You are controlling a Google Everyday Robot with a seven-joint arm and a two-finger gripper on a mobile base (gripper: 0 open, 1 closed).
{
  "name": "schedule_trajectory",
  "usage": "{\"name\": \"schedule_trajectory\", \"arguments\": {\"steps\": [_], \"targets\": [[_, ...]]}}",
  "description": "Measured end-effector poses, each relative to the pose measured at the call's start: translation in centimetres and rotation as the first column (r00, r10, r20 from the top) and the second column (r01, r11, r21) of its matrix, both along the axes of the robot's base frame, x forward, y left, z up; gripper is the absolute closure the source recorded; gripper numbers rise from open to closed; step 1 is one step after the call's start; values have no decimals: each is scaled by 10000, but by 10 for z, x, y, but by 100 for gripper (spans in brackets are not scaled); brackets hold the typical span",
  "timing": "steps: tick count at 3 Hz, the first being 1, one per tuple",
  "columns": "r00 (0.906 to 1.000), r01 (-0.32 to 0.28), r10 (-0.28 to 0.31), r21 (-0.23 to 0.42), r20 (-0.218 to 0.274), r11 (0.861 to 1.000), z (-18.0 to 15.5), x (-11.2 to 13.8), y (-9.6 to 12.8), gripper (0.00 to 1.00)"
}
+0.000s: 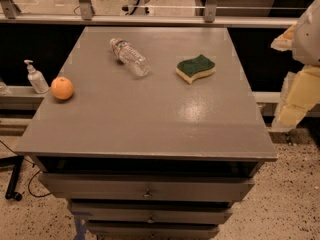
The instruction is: Place water bottle upright
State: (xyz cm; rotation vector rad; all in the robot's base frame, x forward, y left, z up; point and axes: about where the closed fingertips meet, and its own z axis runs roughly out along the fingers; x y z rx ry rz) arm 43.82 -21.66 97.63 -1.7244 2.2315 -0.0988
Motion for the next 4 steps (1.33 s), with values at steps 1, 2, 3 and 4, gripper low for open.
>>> {"name": "schedule_trajectory", "arguments": {"steps": [1,2,3,4], "targets": [[10000,0,0,0,0,10000,0,0,0,0],[9999,-108,106,166,76,9998,1,4,6,0],[9993,-330,317,685,197,9971,-3,26,50,0],[9994,-163,113,1488,338,9887,-7,54,107,0]]}}
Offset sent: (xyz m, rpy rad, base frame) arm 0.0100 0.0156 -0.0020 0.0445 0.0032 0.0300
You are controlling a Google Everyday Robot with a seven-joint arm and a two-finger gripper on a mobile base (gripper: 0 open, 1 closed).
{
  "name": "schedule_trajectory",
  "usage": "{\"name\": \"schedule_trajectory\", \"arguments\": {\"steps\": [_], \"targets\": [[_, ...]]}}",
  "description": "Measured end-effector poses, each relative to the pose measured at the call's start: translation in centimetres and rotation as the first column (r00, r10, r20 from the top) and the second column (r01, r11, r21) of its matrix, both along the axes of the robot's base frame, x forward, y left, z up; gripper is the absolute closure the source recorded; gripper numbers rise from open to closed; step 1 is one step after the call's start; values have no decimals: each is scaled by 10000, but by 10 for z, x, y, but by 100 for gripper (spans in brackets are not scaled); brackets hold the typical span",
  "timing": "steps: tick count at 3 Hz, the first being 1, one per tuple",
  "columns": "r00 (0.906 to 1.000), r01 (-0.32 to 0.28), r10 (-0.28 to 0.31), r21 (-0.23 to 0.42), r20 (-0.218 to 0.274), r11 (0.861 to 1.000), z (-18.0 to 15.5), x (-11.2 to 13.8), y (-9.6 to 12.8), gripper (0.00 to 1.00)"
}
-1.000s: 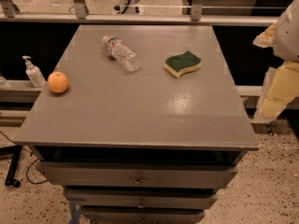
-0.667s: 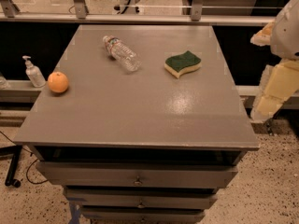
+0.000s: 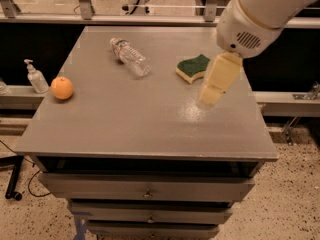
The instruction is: Place water bottle upright
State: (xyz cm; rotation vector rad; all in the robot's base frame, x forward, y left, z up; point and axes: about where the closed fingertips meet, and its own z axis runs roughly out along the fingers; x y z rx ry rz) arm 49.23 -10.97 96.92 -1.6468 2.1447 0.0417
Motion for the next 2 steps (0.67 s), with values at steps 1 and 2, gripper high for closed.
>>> {"name": "schedule_trajectory", "arguments": {"steps": [1,2], "targets": [[9988,485,-494,841,77,9953,1,32,62,0],[9947,1029,-1025,1140,-98,9881,3,35,72,0]]}}
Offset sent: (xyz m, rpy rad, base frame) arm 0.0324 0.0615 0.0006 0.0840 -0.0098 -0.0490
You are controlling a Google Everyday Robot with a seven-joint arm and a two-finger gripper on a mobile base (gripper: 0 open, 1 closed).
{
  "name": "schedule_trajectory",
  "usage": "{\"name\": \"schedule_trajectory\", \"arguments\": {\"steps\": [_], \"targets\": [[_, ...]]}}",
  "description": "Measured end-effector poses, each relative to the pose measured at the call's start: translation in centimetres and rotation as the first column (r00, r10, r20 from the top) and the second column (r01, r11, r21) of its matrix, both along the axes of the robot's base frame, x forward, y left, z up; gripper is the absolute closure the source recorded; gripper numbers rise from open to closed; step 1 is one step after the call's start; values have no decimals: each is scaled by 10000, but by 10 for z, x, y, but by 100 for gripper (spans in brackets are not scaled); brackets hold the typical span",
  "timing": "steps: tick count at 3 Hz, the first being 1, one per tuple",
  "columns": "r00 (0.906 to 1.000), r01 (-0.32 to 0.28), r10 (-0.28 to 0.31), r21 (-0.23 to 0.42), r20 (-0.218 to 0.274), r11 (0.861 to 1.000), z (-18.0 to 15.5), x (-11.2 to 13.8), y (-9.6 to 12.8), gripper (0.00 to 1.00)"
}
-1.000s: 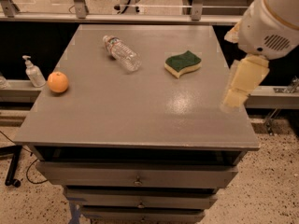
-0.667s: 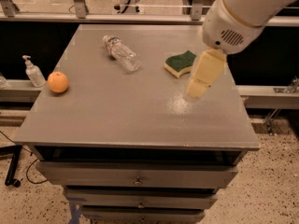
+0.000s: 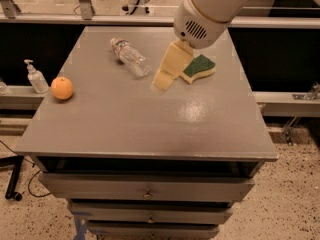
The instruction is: Place water bottle upright
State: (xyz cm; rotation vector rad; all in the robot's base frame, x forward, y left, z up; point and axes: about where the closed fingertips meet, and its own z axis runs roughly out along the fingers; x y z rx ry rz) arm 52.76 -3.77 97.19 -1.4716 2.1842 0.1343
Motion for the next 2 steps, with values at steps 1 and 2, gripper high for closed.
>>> {"name": "schedule_trajectory", "arguments": {"steps": [1,2], "targets": [[10000,0,0,1,2,10000,0,0,0,0],[9998,110,-117,381,189,9992,2,4,5,0]]}}
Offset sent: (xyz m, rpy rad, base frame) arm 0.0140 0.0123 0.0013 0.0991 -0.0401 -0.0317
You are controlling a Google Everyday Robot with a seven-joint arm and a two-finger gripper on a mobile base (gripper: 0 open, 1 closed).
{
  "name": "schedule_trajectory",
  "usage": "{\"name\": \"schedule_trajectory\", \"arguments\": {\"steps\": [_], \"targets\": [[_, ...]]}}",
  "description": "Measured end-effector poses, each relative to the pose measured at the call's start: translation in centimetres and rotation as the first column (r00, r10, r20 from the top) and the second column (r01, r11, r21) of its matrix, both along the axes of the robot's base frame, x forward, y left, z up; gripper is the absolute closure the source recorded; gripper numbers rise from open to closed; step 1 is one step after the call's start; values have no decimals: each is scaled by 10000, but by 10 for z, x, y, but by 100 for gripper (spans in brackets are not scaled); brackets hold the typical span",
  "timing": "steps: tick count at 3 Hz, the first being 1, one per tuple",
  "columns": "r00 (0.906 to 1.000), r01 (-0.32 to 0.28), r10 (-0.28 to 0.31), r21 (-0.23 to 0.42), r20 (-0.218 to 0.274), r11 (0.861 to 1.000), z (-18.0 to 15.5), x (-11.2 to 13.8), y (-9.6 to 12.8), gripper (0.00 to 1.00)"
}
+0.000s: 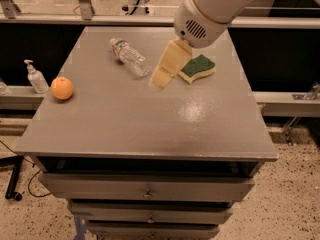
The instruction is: Place water bottle upright
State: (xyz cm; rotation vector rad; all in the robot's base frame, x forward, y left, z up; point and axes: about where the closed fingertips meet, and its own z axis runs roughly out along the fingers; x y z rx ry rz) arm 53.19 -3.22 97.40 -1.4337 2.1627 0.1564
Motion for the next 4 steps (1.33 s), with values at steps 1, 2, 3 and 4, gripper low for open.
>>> {"name": "schedule_trajectory", "arguments": {"steps": [1,2,3,4], "targets": [[9982,541,-558,658,234,9964,-8,30,20,0],[9882,1438,-1496,1364,336,9802,-15,67,35,0],[9676,2394,-2502,1933,334,9515,-24,99,46,0],[9409,3227,-3381,2569,170,9110,-30,128,54,0]]}}
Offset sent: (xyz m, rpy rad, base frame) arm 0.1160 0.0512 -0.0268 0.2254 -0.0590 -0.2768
